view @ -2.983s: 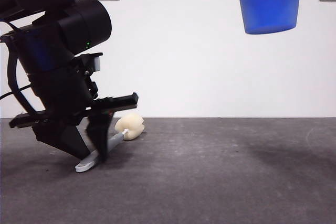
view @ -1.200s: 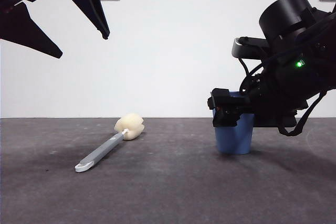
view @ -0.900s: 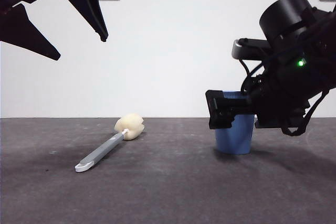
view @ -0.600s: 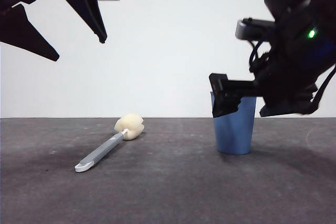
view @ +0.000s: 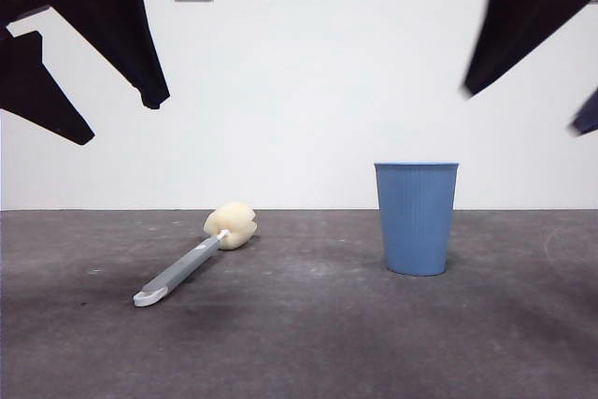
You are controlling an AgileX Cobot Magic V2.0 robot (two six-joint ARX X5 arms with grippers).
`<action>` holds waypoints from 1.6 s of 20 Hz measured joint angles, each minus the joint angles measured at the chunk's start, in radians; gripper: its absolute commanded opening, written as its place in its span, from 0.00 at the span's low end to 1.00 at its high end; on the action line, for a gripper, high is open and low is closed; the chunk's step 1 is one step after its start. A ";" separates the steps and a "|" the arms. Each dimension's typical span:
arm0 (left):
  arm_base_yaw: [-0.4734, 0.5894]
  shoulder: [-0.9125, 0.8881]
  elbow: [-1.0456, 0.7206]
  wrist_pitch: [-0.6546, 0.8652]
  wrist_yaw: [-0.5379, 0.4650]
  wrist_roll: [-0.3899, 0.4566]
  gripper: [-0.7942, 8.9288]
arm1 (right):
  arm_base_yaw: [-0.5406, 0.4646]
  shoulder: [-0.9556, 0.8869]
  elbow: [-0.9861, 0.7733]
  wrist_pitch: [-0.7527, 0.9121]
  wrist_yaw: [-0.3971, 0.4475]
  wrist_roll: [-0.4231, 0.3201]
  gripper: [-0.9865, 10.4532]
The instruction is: Pick up the cup brush,pick up the cup,insert the brush into the cup,clean the cup,put the cup brush back,put the cup back to the fixed position on the table
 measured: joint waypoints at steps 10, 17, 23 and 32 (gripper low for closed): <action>0.000 0.000 0.000 -0.011 0.153 0.022 0.07 | 0.000 -0.114 0.068 -0.249 -0.104 0.014 0.09; 0.000 0.000 0.000 -0.007 0.151 0.022 0.08 | 0.000 -0.114 0.068 -0.250 -0.103 0.016 0.09; 0.000 0.000 0.000 0.002 0.151 0.022 0.08 | 0.000 -0.114 0.068 -0.250 -0.103 0.016 0.09; 0.053 -0.077 -0.001 0.033 -0.106 0.083 0.08 | 0.000 -0.114 0.068 -0.251 -0.103 0.016 0.09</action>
